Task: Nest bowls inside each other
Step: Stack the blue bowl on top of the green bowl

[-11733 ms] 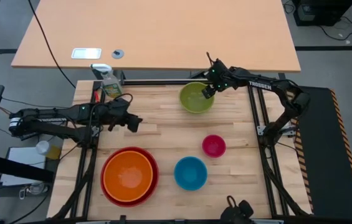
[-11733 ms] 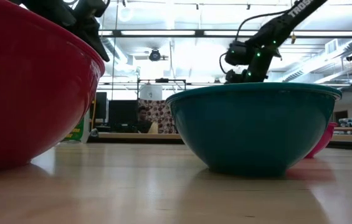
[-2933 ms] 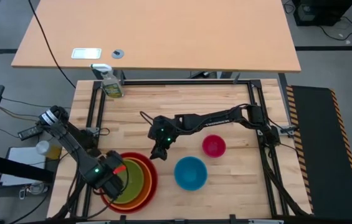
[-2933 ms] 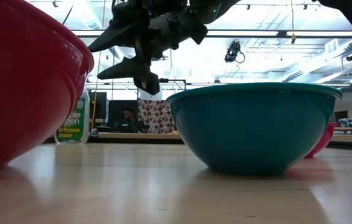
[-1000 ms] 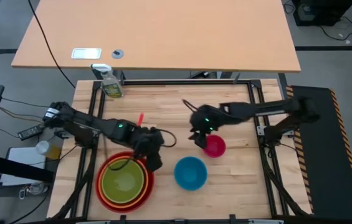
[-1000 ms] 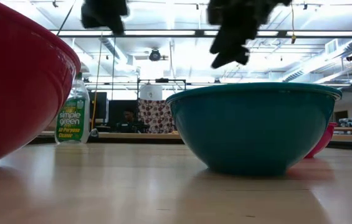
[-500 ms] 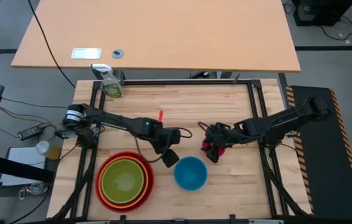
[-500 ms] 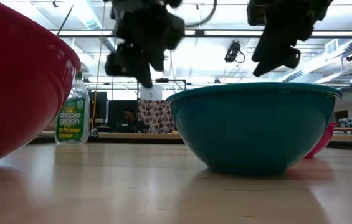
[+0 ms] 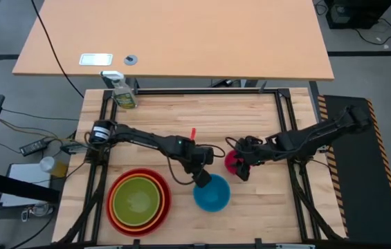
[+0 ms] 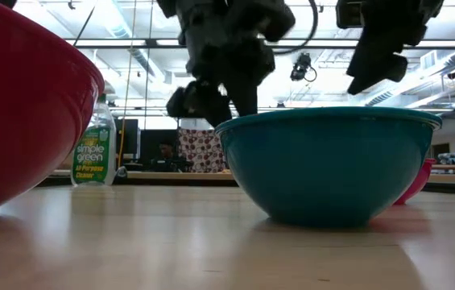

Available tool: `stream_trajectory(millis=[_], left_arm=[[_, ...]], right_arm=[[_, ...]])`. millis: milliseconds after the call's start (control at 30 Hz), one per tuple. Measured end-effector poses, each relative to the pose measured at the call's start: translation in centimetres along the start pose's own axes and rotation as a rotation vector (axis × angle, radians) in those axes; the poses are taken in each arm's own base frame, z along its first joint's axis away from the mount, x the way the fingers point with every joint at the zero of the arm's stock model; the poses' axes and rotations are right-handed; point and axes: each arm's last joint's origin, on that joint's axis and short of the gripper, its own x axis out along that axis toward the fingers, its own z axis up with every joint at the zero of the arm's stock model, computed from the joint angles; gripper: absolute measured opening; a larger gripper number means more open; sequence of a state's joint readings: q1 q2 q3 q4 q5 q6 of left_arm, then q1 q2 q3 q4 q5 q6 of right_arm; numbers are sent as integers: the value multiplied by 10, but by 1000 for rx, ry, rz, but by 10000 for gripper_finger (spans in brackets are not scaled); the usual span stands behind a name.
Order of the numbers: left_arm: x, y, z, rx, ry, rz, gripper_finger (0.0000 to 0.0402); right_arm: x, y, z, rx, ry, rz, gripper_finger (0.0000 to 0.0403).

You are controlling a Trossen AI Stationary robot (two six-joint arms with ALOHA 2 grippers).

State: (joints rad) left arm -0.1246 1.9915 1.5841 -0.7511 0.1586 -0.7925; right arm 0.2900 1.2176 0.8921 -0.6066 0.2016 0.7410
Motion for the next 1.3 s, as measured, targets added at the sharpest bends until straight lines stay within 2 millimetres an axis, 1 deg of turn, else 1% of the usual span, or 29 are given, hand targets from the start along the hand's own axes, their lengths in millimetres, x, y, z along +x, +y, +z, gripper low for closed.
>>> stream_trajectory(millis=[67,167,367,500,667,833,933,1033,1200,1300], left_arm=[[4,1,0,0,6,6,167],[4,-2,1,40,-9,-11,167],[3,-2,4,51,-28,-31,167],[6,-2,5,50,-40,-62,167],[7,-1,5,54,-41,-61,167],[10,-1,6,78,-46,-64,167],[12,-1,6,76,-29,-67,167],[12,-1,6,75,-28,-75,167],[14,-2,6,103,-14,-99,161],[13,0,7,120,-15,-96,156]], right_arm=[[-5,1,-3,4,6,6,200],[-8,5,-8,4,14,20,200],[-4,16,-19,2,28,5,200],[-1,24,-25,-8,38,24,200],[9,31,-31,-22,87,43,200],[33,39,-37,-32,163,57,201],[43,44,-39,-25,206,103,201],[42,44,-40,-14,226,113,201],[37,43,-37,-6,189,110,201],[44,38,-44,11,193,127,201]])
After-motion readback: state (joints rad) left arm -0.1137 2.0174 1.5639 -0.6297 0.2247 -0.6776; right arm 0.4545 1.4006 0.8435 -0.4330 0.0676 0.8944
